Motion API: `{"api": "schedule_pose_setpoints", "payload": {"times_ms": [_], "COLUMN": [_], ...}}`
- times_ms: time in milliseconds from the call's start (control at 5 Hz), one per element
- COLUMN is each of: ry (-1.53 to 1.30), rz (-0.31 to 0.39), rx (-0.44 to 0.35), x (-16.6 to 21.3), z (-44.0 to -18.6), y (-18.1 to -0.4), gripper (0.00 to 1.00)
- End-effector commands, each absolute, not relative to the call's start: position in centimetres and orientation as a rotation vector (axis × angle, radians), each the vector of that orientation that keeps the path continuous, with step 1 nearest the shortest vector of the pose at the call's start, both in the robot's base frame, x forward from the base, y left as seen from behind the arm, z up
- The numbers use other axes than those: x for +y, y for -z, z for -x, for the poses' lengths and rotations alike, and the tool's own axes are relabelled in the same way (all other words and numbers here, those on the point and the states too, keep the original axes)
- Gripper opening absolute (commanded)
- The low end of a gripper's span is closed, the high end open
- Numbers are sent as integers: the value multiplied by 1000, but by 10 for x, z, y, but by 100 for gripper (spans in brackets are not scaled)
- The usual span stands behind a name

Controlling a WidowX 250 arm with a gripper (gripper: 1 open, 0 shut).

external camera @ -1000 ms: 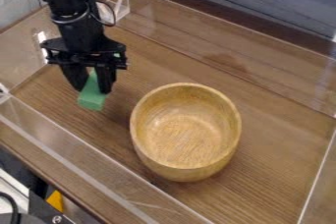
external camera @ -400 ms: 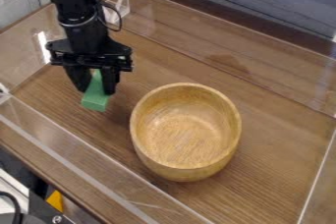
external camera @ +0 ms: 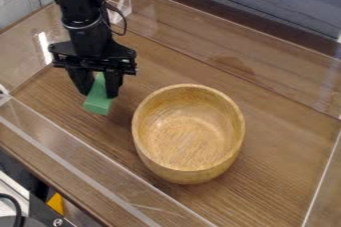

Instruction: Remove the green block from inside the brown bowl and put it on the table

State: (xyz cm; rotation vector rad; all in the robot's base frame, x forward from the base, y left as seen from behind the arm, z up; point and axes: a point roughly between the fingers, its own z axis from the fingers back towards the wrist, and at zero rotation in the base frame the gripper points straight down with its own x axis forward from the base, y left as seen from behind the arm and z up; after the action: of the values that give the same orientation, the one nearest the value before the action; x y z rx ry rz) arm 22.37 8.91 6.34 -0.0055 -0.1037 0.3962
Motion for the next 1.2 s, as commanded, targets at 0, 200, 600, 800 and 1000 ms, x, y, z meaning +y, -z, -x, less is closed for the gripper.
{"api": "schedule_pose_setpoints", "payload": {"times_ms": [0,200,600,800,1000], "ry": [-392,-399,-408,-413,-413], "rz": [-10,-16,-29,-34,-40], "rx": [-137,-138,-142,-145,-138], "x": [89,89,88,88,90], "z": [-228,-228,-227,-227,-227], "y": [-72,-74,-77,-78,-78], "gripper": [0,0,0,0,100]}}
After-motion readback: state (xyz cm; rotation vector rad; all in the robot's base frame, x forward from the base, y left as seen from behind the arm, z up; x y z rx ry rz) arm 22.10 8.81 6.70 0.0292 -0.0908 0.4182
